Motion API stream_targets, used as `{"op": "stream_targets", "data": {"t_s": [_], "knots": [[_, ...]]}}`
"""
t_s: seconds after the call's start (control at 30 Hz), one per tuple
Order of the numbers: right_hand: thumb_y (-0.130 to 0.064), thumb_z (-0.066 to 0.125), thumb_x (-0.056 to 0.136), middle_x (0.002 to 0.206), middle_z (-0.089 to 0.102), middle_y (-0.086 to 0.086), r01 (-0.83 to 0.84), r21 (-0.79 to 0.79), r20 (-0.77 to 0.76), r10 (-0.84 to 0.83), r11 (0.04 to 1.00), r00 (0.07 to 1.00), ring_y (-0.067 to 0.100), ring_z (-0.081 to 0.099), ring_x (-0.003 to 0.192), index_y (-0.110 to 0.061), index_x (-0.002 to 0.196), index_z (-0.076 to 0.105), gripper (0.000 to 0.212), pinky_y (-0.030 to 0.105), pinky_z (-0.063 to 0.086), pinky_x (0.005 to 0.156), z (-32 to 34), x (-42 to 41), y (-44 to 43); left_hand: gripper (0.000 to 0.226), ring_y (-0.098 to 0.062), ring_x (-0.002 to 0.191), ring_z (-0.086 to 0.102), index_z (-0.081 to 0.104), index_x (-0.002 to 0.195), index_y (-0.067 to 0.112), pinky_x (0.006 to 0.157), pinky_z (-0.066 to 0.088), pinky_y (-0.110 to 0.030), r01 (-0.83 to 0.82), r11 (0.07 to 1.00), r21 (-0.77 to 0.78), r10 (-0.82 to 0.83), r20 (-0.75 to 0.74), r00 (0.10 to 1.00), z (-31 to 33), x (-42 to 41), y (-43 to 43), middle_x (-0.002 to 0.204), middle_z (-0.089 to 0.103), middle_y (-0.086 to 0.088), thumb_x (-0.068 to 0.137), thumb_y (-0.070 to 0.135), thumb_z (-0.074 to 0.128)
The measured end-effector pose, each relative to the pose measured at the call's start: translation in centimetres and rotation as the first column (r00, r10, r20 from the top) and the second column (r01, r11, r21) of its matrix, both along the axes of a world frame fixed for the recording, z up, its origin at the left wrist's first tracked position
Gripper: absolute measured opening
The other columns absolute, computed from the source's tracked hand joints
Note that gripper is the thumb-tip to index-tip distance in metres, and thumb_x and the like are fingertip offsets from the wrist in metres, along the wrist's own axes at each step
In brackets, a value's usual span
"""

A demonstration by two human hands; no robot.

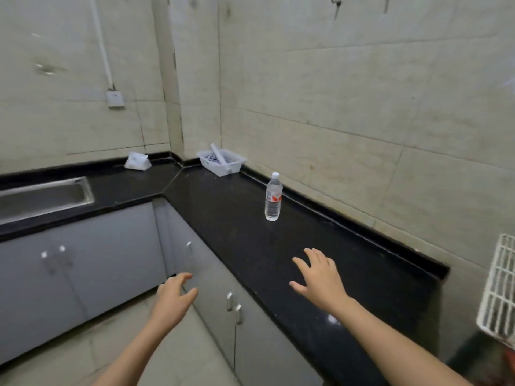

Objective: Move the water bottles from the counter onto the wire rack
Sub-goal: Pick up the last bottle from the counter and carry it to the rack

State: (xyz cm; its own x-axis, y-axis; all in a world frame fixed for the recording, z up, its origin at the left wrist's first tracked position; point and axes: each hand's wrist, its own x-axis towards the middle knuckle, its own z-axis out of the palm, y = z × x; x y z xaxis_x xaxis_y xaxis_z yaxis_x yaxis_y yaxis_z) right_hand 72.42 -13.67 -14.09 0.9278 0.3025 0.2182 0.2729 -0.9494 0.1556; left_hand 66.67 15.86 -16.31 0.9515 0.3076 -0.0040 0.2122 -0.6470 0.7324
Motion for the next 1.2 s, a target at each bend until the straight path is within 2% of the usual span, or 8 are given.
{"op": "stream_targets", "data": {"t_s": [0.07,0.13,0.2,0.53,0.8,0.9,1.07,1.2], "knots": [[-0.05,0.079,0.056,0.115,0.063,0.02,-0.006,0.052,-0.06,0.009,0.999,0.998,0.035,0.061,0.108,-0.016,0.104,0.067,0.06,0.046,0.052,0.078,-0.4,1.4,1.4,0.038,-0.031,0.116,0.05,0.056,0.12,0.007,0.098,0.037,-0.036,-0.034,0.999,-0.013,0.034,-0.017,0.999,-1.3,0.2,1.4,0.122,0.058,-0.017,0.083,0.015,0.06],[-0.046,0.058,0.082,0.144,0.036,0.018,-0.004,0.097,-0.121,0.016,0.995,0.992,0.031,0.032,0.136,-0.015,0.132,0.046,0.06,0.046,0.034,0.104,-1.0,3.2,2.5,0.037,-0.03,0.114,0.051,0.056,0.119,0.008,0.096,0.037,-0.035,-0.06,0.998,-0.007,0.06,-0.038,0.997,-2.4,0.9,2.6,0.122,0.059,-0.016,0.083,0.015,0.06],[-0.047,0.046,0.089,0.151,0.023,0.011,0.018,0.131,-0.181,0.006,0.991,0.983,0.025,0.018,0.141,-0.018,0.14,0.032,0.06,0.041,0.024,0.11,-1.8,5.8,3.2,0.037,-0.029,0.114,0.051,0.056,0.12,0.008,0.095,0.037,-0.034,-0.079,0.997,0.0,0.078,-0.06,0.995,-3.2,2.4,3.6,0.122,0.059,-0.015,0.083,0.016,0.06],[-0.048,0.049,0.087,0.146,0.031,0.01,0.251,0.382,-0.359,-0.108,0.889,0.927,0.026,0.026,0.136,-0.02,0.137,0.035,0.059,0.04,0.03,0.106,-4.9,23.6,4.9,0.041,-0.026,0.121,0.047,0.052,0.124,0.011,0.102,0.036,-0.033,-0.058,0.998,0.006,0.058,-0.114,0.992,-3.9,19.1,4.1,0.127,0.056,-0.011,0.084,0.017,0.056],[-0.046,0.054,0.085,0.143,0.035,0.009,0.424,0.458,-0.467,-0.195,0.781,0.863,0.027,0.032,0.132,-0.019,0.136,0.035,0.061,0.041,0.032,0.104,-5.7,33.9,4.3,0.04,-0.02,0.12,0.047,0.05,0.126,0.013,0.097,0.035,-0.027,0.041,0.999,0.035,-0.035,-0.173,0.984,-5.4,30.9,1.9,0.127,0.054,-0.007,0.086,0.02,0.054],[-0.044,0.056,0.085,0.142,0.036,0.01,0.47,0.49,-0.499,-0.206,0.734,0.842,0.027,0.032,0.132,-0.017,0.137,0.034,0.063,0.041,0.033,0.104,-6.0,36.3,4.8,0.041,-0.023,0.12,0.048,0.05,0.125,0.013,0.101,0.035,-0.029,0.086,0.996,0.014,-0.081,-0.215,0.973,-6.8,34.5,1.3,0.128,0.054,-0.009,0.086,0.021,0.055],[-0.037,0.065,0.08,0.139,0.04,0.014,0.522,0.608,-0.499,-0.224,0.598,0.837,0.031,0.036,0.129,-0.015,0.137,0.033,0.069,0.043,0.035,0.103,-5.5,40.9,6.1,0.041,-0.021,0.124,0.042,0.047,0.127,0.016,0.102,0.034,-0.029,0.239,0.971,-0.02,-0.236,-0.266,0.935,-8.0,41.2,-0.2,0.13,0.051,-0.006,0.087,0.025,0.052],[-0.029,0.074,0.071,0.137,0.041,0.014,0.547,0.7,-0.481,-0.264,0.458,0.836,0.031,0.038,0.128,-0.012,0.139,0.028,0.083,0.044,0.037,0.103,-4.3,45.3,7.2,0.04,-0.02,0.123,0.042,0.047,0.127,0.016,0.101,0.032,-0.026,0.375,0.923,-0.086,-0.384,-0.265,0.885,-9.5,47.1,-1.4,0.129,0.051,-0.005,0.088,0.024,0.052]]}}
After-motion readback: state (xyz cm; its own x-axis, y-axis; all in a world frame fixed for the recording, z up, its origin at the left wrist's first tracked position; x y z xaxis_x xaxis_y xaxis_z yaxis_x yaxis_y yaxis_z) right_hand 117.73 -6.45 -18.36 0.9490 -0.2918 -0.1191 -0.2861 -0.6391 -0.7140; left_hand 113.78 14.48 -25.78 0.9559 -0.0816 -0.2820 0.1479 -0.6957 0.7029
